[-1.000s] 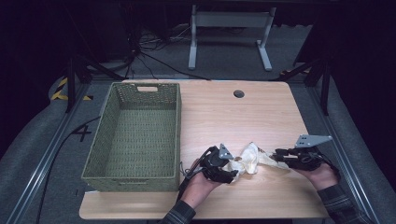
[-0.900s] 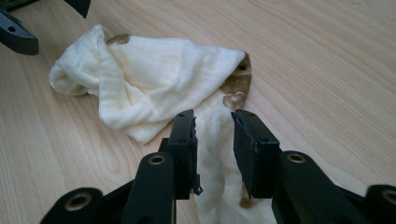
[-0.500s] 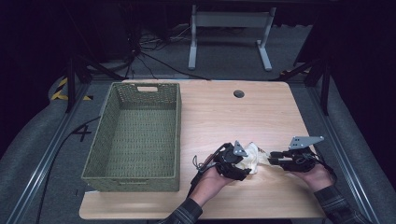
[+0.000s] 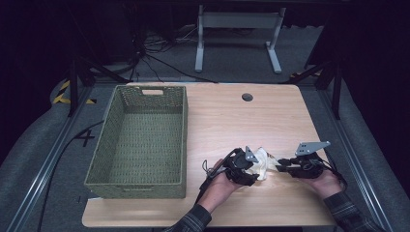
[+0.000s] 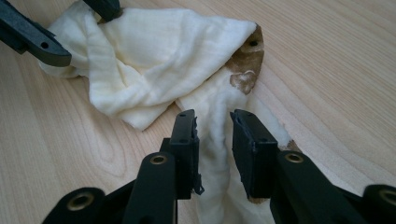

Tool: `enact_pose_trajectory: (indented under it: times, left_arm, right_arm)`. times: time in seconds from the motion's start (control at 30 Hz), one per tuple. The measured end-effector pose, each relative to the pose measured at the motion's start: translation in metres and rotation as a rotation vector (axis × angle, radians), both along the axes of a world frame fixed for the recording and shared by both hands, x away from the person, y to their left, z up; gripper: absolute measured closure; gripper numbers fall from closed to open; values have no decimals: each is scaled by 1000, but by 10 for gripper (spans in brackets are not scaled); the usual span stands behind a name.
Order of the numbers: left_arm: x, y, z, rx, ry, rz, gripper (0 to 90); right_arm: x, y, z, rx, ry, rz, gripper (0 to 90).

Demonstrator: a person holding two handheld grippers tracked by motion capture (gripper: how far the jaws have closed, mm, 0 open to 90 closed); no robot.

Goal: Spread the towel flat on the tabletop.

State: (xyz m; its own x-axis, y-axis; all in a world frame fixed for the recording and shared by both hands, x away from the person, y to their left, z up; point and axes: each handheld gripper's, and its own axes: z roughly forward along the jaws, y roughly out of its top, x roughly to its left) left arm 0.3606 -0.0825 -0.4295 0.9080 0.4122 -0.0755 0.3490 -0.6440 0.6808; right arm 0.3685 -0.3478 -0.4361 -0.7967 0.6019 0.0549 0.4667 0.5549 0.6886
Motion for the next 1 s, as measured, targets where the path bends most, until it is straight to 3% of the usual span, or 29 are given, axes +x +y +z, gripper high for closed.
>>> enact_pose_trajectory:
  times: [0.13,0.23,0.3,0.53,0.8,0.87,1.0]
  left_arm:
    - [2,-3,-2,31,-2,8,678]
    - [4,-1,0,26,6,21,819]
    - [4,3,3,15,4,39,852]
    - [8,22,18,-43,-35,150,860]
    - [16,39,18,-22,-47,265,859]
    - [18,42,16,11,-61,303,860]
    - [24,46,5,43,-48,344,857]
  right_arm:
    - [2,-1,-1,-10,9,0,848]
    - [3,-2,0,-11,8,-1,880]
    - [2,-5,3,-5,-6,-6,881]
    - [2,-21,14,4,-52,-48,881]
    - [8,-46,19,3,-83,-128,882]
    - [10,-51,17,0,-80,-150,883]
    - [16,-54,11,-26,-66,-174,882]
